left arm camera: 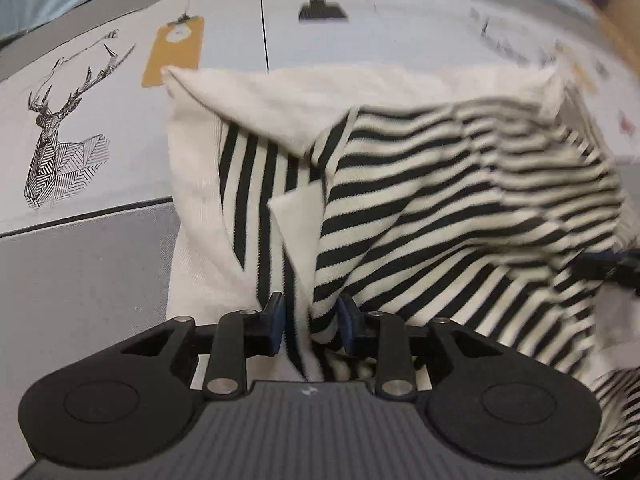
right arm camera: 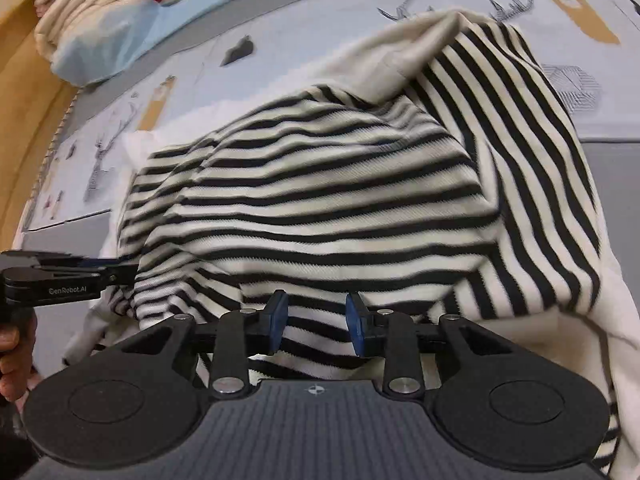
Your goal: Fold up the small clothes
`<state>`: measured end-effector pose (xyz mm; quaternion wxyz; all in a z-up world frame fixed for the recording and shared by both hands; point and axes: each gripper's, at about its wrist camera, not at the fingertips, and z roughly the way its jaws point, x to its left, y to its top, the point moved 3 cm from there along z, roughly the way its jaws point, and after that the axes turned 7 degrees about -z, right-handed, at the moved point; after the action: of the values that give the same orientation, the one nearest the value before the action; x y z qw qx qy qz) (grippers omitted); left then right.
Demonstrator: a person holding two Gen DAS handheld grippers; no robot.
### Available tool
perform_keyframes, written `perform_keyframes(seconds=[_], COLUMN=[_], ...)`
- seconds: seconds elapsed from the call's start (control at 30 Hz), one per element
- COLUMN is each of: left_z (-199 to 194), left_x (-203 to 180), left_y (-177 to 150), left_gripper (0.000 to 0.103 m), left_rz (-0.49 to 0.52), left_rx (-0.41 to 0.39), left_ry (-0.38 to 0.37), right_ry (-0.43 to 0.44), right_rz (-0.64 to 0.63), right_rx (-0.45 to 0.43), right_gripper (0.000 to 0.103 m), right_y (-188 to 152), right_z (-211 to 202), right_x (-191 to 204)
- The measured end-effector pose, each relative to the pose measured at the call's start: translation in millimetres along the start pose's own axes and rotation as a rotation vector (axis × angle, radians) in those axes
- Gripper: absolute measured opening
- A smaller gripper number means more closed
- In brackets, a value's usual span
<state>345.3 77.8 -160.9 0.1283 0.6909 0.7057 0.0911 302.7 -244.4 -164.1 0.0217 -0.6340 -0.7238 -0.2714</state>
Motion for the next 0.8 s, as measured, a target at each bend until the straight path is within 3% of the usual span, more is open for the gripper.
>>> perform_keyframes(seconds=[0.07,0.13,0.2,0.23,0.3,0.4,0.47,0.6,0.7,0.8], left_z=[-19.2,-15.4,9.6,14.5,-7.1,-69.9,-106.5,-163.9,-174.0,-160.4], left_x=[-6.4,-9.0,-9.4,-5.1,-6.5,-0.4,4.1,16.2,24.2,30.7], left_y=[1.5,-1.2,-12.9,-17.7,-19.9,-18.9,-27.6,-70.4,-111.1,-144.3], left_gripper=[0.032,0.033,0.035,0.035,0.036,0.047,0.048,0.063,0.061,0.056], left_rz=[0.015,0.0,-0.012,-0.012,-0.032,-0.059,-0.065,-0.042,-0.057,-0.084], left_rx=[-0.074,-0.061,0.04,0.057,0.029,-0.142,-0.233,-0.411,-0.433,-0.393], left_ry=[-0.06,-0.113,-0.057,-0.034,-0.056,-0.111,-0.121,-0.131,-0.114,-0.153], right_ry=[0.017,0.031,-0.019,-0.041,-0.07,-0.065,-0.099,-0.154,-0.198,-0.242], right_rz=[-0.013,-0.054,-0.1,-0.114,-0.097,-0.134,-0.173,-0.157,-0.094,-0.022], right_rx=[-0.026,-0.057,-0.004,0.0,-0.03,-0.165,-0.264,-0.413,-0.465,-0.472], right_gripper=[0.034,0.034,0.033,0.032,0.033,0.033,0.033,0.033,0.033,0.033], right_y=[4.2,4.3,-4.6,-7.9,-10.2,-10.1,-13.1,-39.4,-73.1,-113.6], right_z=[-4.0,-6.4,6.4,7.6,-8.6,-62.7,-103.8,-177.2,-208.7,-217.4], right_x=[3.4,9.5,13.4,13.5,17.1,23.5,22.4,-1.5,-28.7,-50.7])
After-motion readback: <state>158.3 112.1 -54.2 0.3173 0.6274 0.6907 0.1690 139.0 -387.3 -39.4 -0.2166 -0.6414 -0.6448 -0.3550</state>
